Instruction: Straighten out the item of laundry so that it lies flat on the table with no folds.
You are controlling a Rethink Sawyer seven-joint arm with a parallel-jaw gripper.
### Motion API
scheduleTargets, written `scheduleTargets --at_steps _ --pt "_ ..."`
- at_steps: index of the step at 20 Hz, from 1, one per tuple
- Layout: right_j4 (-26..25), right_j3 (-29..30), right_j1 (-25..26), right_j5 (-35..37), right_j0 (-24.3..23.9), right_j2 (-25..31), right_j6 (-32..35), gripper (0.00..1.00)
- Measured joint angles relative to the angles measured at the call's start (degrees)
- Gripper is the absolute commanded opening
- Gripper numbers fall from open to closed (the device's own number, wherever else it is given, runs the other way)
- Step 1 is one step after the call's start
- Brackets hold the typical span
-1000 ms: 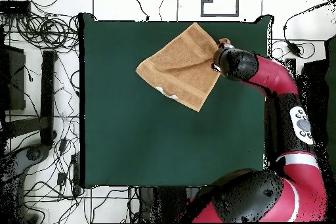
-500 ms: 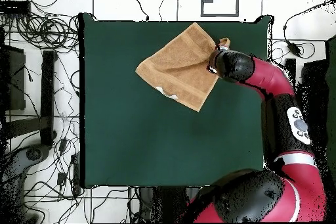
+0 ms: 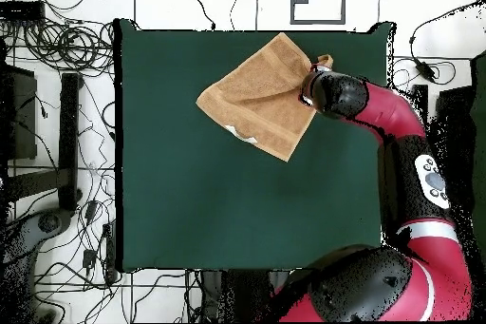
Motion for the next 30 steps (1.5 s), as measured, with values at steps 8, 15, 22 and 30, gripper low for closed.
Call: scheduleTargets --at_steps 8,15,22,30 --pt "-0.01 0.01 -0.29 0.00 -0.04 0.31 0.00 1.00" --pt "1.08 0.02 -0.79 0.00 -0.21 0.96 0.00 1.00" --pt "4.26 -0.43 -1.75 1.16 0.35 1.05 0.00 1.00" --pt "7.41 -2.88 -3.96 6.64 3.12 1.04 0.00 1.00"
